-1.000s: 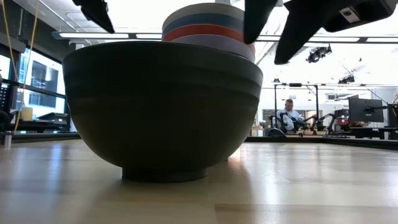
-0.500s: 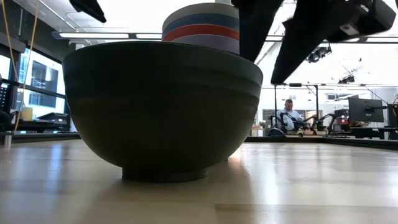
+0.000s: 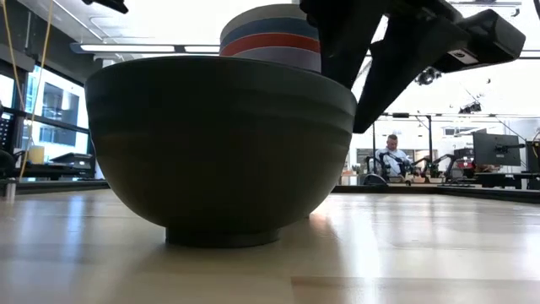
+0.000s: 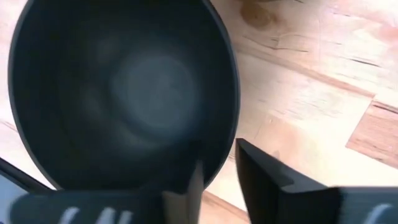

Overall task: Nest bowls inside each other
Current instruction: Stack the black bowl on top of the white bowl

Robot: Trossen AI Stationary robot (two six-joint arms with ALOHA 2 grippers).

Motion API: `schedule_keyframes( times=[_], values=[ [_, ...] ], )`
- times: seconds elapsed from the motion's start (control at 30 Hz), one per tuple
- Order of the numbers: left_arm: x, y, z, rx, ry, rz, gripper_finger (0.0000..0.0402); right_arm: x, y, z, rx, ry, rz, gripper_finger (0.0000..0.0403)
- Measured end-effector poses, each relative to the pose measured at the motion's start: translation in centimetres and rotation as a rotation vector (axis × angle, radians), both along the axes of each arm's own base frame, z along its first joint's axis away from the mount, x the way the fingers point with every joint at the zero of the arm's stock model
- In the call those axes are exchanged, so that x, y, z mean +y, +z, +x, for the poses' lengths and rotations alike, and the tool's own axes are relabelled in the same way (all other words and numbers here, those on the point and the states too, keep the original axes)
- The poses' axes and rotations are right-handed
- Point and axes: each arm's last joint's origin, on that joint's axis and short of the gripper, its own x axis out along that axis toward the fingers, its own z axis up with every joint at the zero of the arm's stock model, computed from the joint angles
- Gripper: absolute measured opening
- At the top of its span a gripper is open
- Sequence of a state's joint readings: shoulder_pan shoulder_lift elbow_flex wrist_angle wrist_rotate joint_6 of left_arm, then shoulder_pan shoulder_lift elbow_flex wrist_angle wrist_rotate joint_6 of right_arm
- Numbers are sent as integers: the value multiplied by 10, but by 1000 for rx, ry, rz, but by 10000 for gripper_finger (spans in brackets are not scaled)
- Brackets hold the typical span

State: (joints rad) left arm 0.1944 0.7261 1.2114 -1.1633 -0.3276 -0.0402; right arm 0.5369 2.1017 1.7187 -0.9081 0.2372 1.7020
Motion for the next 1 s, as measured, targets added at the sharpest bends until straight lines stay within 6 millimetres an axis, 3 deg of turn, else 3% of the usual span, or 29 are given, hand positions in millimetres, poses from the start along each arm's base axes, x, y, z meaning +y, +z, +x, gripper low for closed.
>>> schedule_keyframes(
  times=[0.23, 0.83, 1.0],
  values=[
    [-2, 3, -12, -33, -9, 21, 172, 0, 0, 0, -1, 16, -12, 6],
    [-4, 4, -19, -72, 8, 3, 172, 2, -2, 0, 44, 146, 31, 1],
    [-4, 4, -19, -79, 16, -10, 172, 4, 10, 3, 36, 206, 48, 0]
  ],
)
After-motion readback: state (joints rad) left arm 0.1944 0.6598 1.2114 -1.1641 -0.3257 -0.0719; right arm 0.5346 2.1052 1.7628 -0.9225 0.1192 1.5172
